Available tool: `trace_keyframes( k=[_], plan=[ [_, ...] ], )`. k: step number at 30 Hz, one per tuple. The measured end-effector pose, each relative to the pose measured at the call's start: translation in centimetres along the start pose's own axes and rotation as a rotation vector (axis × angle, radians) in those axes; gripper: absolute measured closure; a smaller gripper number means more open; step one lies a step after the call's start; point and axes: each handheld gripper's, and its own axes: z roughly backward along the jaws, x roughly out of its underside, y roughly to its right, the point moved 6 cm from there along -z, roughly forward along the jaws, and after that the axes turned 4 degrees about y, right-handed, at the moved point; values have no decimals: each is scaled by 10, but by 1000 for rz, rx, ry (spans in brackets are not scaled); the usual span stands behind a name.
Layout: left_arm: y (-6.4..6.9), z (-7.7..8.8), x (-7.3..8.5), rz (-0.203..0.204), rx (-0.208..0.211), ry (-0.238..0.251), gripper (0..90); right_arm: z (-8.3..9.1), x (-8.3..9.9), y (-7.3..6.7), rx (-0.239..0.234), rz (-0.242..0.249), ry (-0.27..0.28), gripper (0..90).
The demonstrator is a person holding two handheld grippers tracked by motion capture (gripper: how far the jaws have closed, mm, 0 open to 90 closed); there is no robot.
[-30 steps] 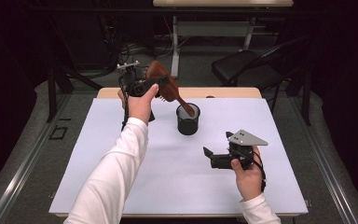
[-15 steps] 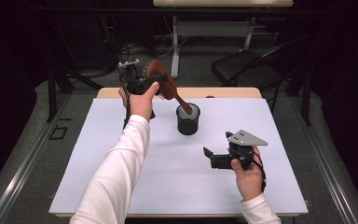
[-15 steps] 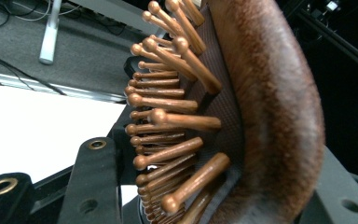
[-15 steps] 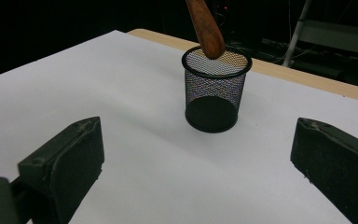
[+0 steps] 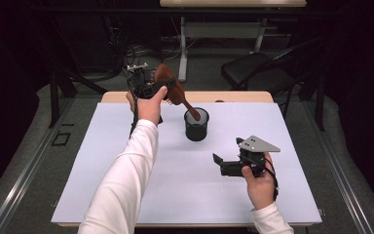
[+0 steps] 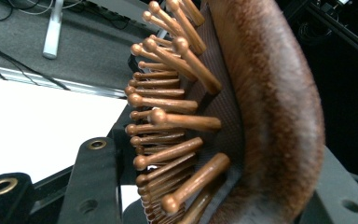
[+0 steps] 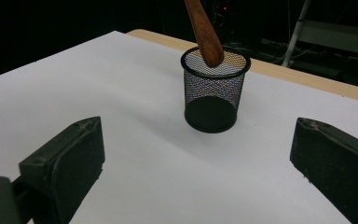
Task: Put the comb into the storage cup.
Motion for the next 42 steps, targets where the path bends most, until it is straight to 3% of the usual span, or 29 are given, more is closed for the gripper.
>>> trace_keyframes(
  k=[13, 31, 42],
  plan=[
    [1, -13, 11, -20, -17, -29, 490, 1, 0, 1, 0, -4, 5, 30],
    [-5, -26, 24, -4, -34, -41, 490, 2, -1, 2, 5, -8, 7, 30],
    [-5, -34, 31, -18, -40, -56, 490, 2, 0, 3, 5, -13, 5, 30]
  ],
)
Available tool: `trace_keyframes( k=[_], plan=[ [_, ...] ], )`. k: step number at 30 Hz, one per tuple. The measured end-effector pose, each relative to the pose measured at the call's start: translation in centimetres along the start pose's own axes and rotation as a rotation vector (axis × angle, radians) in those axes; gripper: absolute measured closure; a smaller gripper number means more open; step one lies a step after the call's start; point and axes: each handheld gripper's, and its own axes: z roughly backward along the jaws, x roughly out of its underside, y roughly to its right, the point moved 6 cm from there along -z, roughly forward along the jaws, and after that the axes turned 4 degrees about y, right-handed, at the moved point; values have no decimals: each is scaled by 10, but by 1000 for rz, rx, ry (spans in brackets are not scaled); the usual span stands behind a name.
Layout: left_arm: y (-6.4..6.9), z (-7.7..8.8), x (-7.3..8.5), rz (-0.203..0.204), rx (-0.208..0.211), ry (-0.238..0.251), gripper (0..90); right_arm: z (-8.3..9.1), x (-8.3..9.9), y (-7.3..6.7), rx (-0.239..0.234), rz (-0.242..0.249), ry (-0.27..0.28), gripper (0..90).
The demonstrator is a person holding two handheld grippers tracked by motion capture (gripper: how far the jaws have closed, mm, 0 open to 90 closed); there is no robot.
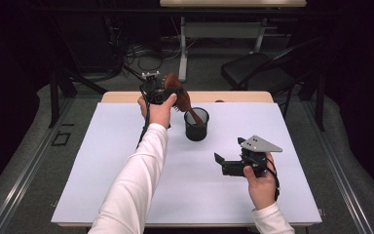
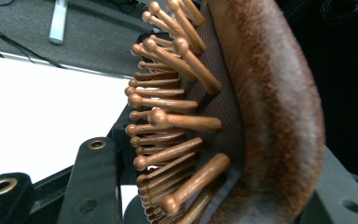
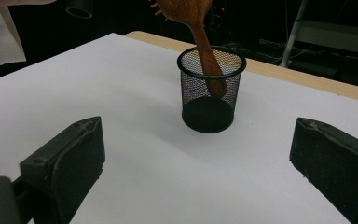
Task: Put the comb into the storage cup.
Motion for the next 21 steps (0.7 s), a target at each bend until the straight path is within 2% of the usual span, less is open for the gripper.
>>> trace_keyframes(
  k=[8, 21],
  plan=[
    [1, -6, 6, -17, -3, -18, 490, 0, 0, 0, -1, 0, -1, 31],
    [-3, -11, 14, -7, -8, -28, 490, -1, 1, 1, -1, 3, -2, 31]
  ],
)
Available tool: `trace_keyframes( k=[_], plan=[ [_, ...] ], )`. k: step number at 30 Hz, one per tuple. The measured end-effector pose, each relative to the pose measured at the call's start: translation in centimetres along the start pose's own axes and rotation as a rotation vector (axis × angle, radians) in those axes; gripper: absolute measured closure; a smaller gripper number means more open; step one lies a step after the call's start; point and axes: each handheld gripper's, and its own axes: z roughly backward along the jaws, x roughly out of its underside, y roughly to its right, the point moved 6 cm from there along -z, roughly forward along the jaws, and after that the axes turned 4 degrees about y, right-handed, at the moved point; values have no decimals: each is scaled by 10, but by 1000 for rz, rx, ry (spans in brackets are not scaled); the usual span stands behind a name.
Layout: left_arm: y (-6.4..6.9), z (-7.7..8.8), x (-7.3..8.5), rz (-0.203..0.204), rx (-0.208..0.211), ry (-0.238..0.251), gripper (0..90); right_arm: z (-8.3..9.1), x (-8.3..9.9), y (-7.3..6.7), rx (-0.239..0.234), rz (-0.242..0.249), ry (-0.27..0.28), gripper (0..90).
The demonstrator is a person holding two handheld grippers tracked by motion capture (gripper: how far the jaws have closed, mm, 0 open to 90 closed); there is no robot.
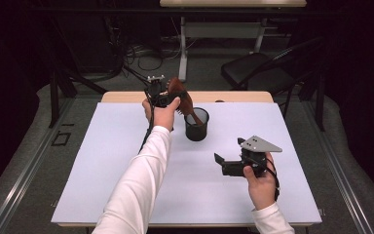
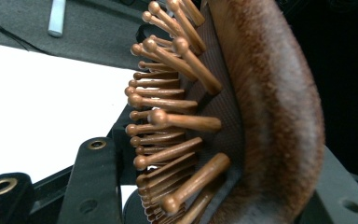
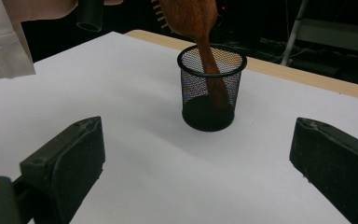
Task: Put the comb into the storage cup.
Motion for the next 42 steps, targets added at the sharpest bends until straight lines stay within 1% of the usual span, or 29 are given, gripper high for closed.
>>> trace_keyframes(
  k=[2, 5, 11, 16, 18, 20, 28, 39, 42],
  plan=[
    [-1, -1, 1, 6, -1, 0, 490, 0, 0, 0, 0, 0, 0, 31],
    [-3, -1, 3, 4, -5, -8, 490, 0, 0, 0, 1, 1, 0, 31],
    [-5, -3, 5, 17, -3, -5, 490, 0, 0, 0, 1, -3, -1, 31],
    [-6, -4, 7, 9, -5, -12, 490, 0, 0, 0, 2, 0, -1, 31],
    [-5, -5, 8, 17, -3, -11, 489, 0, 0, 0, 1, -1, 1, 31],
    [-5, -6, 9, 9, -4, -13, 489, 0, 0, 0, 1, 0, 0, 31],
    [-5, -11, 12, 7, -8, -23, 489, 0, 0, 0, 0, 2, 1, 32],
    [-5, -12, 13, 6, -9, -26, 488, 1, 0, 0, 2, -5, 1, 32],
    [-6, -12, 14, 11, -9, -26, 487, 1, -1, 0, 1, -5, 1, 32]
  ],
)
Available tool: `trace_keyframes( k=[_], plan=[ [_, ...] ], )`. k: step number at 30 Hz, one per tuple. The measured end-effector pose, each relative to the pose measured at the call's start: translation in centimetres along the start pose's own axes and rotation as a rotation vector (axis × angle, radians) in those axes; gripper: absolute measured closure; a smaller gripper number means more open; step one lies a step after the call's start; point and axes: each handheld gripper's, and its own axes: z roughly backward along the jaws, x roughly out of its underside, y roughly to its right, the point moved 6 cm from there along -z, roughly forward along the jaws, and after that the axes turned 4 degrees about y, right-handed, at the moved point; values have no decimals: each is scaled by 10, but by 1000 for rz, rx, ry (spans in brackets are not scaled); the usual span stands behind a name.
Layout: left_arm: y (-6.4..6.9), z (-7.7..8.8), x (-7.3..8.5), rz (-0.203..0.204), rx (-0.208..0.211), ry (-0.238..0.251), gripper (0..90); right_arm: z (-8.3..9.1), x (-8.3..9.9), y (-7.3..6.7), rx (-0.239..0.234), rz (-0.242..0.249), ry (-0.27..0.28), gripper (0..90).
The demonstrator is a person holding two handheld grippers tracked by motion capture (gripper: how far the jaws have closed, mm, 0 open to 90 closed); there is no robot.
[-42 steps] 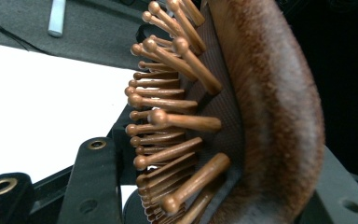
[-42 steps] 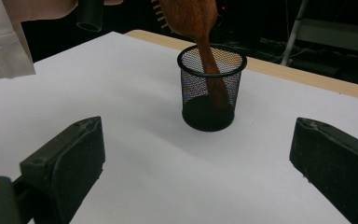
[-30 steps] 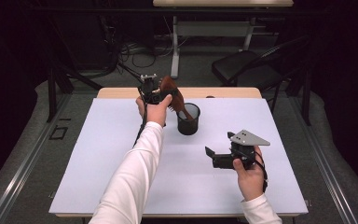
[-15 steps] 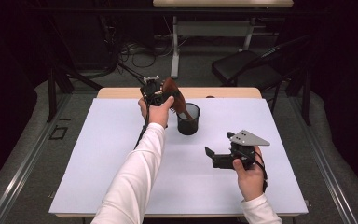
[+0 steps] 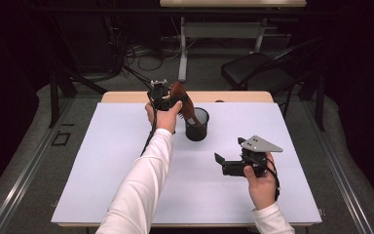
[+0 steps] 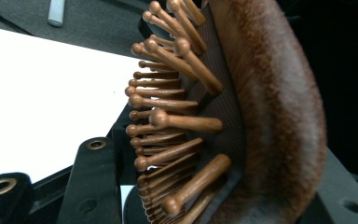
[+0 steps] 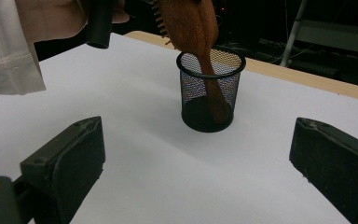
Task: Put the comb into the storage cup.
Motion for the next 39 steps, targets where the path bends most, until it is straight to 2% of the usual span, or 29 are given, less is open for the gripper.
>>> trace_keyframes(
  k=[6, 17, 29, 34, 39],
  plan=[
    [-4, 0, 1, 16, 6, 6, 484, 0, 0, 0, 0, 2, 0, 32],
    [-4, 0, 1, 9, 3, 6, 478, 0, 0, 0, 0, 4, -1, 33],
    [-7, 1, 3, 9, 4, 30, 470, -1, 0, -1, 0, 10, 0, 34],
    [-15, 2, 4, 38, 6, 26, 466, -1, 0, -1, 1, 10, 0, 33],
    [-18, 2, 5, 47, 17, 38, 465, -2, 1, -1, -1, 5, -4, 33]
  ],
)
